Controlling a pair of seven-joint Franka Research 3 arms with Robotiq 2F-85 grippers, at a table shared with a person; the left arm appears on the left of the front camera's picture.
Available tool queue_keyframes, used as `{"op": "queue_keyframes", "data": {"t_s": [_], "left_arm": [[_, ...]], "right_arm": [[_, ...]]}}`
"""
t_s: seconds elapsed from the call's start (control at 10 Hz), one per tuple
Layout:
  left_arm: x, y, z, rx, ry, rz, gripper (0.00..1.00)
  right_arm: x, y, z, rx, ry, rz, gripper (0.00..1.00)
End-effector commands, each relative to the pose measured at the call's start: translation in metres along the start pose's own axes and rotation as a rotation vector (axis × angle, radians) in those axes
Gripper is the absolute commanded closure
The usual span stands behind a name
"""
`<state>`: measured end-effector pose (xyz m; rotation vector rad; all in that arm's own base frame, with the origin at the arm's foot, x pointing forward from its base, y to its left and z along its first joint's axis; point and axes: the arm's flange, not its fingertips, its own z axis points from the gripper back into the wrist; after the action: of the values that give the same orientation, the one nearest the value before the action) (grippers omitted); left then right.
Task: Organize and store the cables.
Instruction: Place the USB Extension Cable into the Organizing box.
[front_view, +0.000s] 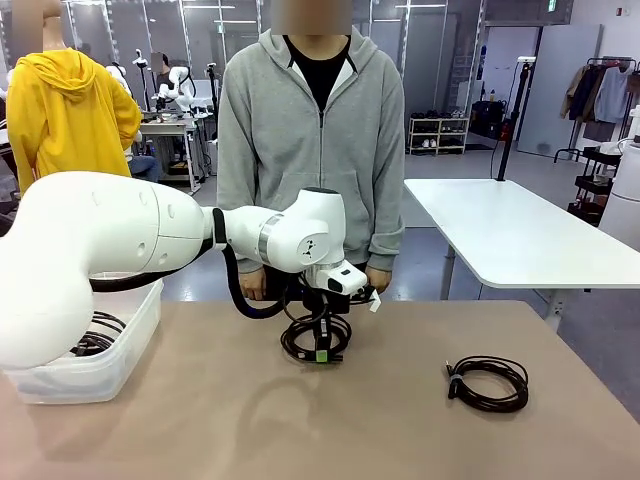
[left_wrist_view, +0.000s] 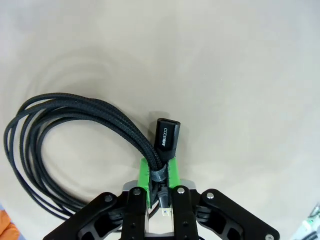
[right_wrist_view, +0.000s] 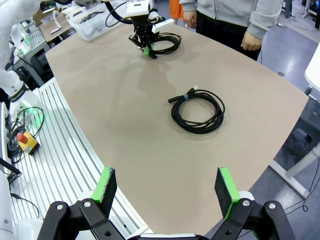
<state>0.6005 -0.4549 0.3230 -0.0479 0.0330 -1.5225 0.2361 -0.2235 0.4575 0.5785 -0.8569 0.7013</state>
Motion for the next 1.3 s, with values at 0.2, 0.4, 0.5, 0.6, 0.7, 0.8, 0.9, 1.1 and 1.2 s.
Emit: {"op": "queue_keyframes", "data": {"t_s": [0.2,0.4,0.5,0.6,0.7,0.8,0.9,1.1,1.2], "left_arm": [[-0.001,-0.018,0.105,0.021,0.005,-0.14,1.0],[-0.009,-0.035,0.134,-0.001,0.0,-0.192,1.0],[-0.012,-0.039,0.139,0.012,0.009,-0.207,1.0],[-0.014,-0.044,0.143,0.027,-0.003,-0.219,1.0],[-0.012,-0.049,0.141,0.018,0.011,-0.266,1.0],[-0.008,-0.039,0.152,0.049,0.004,-0.188,1.0],[-0.008,-0.039,0.152,0.049,0.004,-0.188,1.0],[-0.008,-0.039,0.152,0.049,0.004,-0.188,1.0],[-0.009,-0.039,0.147,0.042,0.012,-0.207,0.84]], "right_arm": [[-0.001,0.0,0.001,0.002,-0.015,0.019,0.0],[-0.001,0.0,0.001,0.002,-0.015,0.019,0.0],[-0.001,0.0,0.001,0.002,-0.015,0.019,0.0],[-0.001,0.0,0.001,0.002,-0.015,0.019,0.0],[-0.001,0.0,0.001,0.002,-0.015,0.019,0.0],[-0.001,0.0,0.001,0.002,-0.015,0.019,0.0],[-0.001,0.0,0.001,0.002,-0.015,0.019,0.0],[-0.001,0.0,0.001,0.002,-0.015,0.019,0.0],[-0.001,0.0,0.001,0.002,-0.015,0.019,0.0]]}}
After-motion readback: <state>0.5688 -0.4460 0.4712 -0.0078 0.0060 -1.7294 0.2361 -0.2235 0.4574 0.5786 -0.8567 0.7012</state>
